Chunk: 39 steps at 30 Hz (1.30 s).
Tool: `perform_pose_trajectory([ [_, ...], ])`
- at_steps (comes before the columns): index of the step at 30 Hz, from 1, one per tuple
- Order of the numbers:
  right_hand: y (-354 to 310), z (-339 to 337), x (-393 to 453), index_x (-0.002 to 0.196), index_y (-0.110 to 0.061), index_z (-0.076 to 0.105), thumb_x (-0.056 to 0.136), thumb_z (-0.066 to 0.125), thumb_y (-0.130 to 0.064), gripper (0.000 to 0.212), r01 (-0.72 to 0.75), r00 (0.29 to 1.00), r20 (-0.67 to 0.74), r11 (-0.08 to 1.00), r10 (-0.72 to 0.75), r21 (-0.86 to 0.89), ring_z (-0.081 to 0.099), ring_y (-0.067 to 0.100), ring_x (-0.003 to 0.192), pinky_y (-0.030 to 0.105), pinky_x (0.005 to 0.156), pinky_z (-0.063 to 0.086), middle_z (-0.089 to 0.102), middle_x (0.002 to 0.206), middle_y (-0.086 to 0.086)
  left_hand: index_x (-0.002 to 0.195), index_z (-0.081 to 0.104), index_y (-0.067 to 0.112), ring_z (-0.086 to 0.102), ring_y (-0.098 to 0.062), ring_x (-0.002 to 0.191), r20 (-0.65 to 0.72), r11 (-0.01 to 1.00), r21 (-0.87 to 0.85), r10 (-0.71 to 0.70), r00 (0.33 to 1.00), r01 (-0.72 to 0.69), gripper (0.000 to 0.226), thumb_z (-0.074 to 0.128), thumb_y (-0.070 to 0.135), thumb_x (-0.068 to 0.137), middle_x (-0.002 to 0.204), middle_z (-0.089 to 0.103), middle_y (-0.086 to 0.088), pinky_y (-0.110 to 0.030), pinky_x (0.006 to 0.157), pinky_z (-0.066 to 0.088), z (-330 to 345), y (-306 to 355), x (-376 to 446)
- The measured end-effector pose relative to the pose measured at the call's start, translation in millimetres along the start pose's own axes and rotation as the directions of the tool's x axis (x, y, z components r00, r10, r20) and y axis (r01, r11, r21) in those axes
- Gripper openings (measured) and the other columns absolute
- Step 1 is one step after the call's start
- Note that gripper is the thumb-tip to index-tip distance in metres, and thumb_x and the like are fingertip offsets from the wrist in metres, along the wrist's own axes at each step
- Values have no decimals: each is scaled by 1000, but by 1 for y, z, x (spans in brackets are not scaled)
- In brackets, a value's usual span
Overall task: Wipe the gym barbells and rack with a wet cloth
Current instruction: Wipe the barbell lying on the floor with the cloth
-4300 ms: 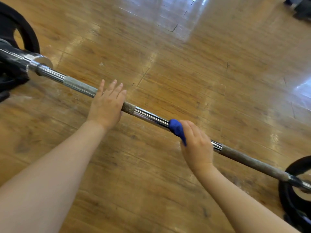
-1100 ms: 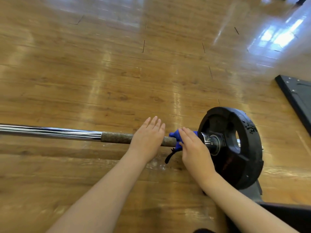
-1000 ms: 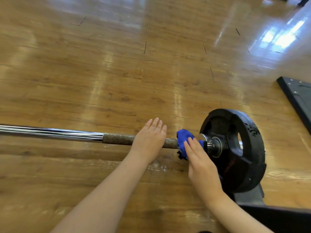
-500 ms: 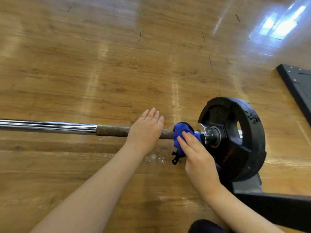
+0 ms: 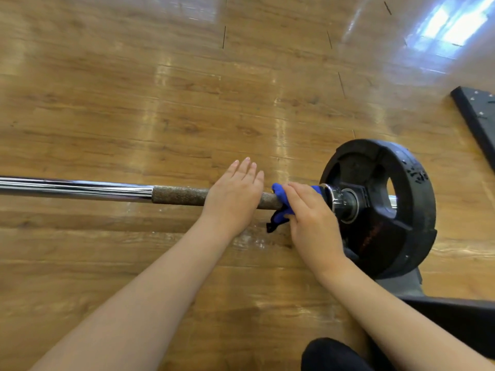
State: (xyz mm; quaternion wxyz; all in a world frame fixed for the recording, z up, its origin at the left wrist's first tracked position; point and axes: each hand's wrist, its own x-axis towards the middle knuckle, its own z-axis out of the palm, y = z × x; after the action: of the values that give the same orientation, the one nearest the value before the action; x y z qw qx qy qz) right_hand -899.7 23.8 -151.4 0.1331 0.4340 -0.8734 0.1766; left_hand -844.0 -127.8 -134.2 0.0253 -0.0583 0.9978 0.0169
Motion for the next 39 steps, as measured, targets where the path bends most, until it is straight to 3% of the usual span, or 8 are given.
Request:
perform_pose_trajectory([
  [4, 9, -4, 3, 118, 4, 61, 75, 56, 12, 43, 58, 997, 53, 998, -56, -40, 62, 32, 104, 42, 91, 52, 65, 113, 17, 150, 10, 5, 3, -26, 146, -7, 1000, 10, 6, 1000, -6, 57, 32, 7, 97, 157, 10, -16, -36, 117, -1, 2, 0, 0],
  [12, 26, -15, -15, 106, 4, 68, 83, 39, 3, 37, 60, 988, -136, 992, -75, -111, 65, 33, 94, 42, 87, 48, 68, 104, 17, 150, 9, 5, 1, -27, 146, -7, 1000, 13, 6, 1000, -6, 57, 31, 6, 97, 157, 8, -16, -36, 117, -2, 3, 0, 0],
  [17, 0, 1, -2, 120, 5, 60, 76, 28, 1, 54, -14, 1000, 1, 991, 14, -134, 60, 34, 108, 47, 98, 45, 63, 115, 18, 149, 10, 4, 2, -28, 146, -29, 1000, 3, 14, 999, -14, 54, 27, 8, 99, 157, 10, -17, -36, 117, -1, 3, 0, 0],
  [21, 6, -8, -25, 124, 5, 55, 74, 45, 17, 53, -13, 1000, -13, 993, 12, -120, 57, 35, 116, 46, 102, 41, 59, 124, 22, 149, 10, 3, 2, -29, 146, -25, 1000, 0, 17, 1000, -17, 52, 23, 9, 99, 157, 9, -18, -37, 117, -2, 4, 0, -1],
  [24, 3, -8, -36, 129, 2, 45, 80, 34, 5, 50, -22, 1000, -23, 990, 19, -143, 52, 33, 122, 43, 105, 38, 54, 130, 22, 149, 10, 3, 2, -29, 146, -34, 1000, 1, 17, 999, -17, 52, 23, 9, 99, 157, 10, -18, -37, 117, -2, 4, 0, -1],
  [30, 3, 1, 5, 116, 4, 63, 74, 57, 8, 43, -10, 1000, 5, 998, 10, -58, 63, 33, 105, 43, 95, 46, 65, 113, 19, 149, 10, 3, 2, -28, 146, -27, 1000, 4, 17, 999, -17, 53, 23, 8, 98, 157, 9, -18, -37, 117, -2, 1, 0, 0],
  [34, 14, -7, -17, 117, 4, 62, 81, 36, 1, 44, 20, 998, -56, 995, -25, -99, 62, 32, 109, 46, 92, 50, 63, 118, 20, 149, 12, 2, 4, -29, 146, -25, 1000, 10, 21, 999, -20, 60, 10, 6, 89, 156, 12, -18, -37, 117, -1, 2, 1, -1],
  [39, -6, 5, -13, 119, 8, 58, 79, 33, 3, 48, 5, 999, -50, 995, -10, -101, 60, 38, 111, 50, 98, 39, 61, 120, 25, 149, 10, 3, 1, -28, 146, -29, 1000, -7, 19, 999, -20, 57, 12, 8, 92, 157, 9, -18, -36, 117, -3, 3, -1, 0],
])
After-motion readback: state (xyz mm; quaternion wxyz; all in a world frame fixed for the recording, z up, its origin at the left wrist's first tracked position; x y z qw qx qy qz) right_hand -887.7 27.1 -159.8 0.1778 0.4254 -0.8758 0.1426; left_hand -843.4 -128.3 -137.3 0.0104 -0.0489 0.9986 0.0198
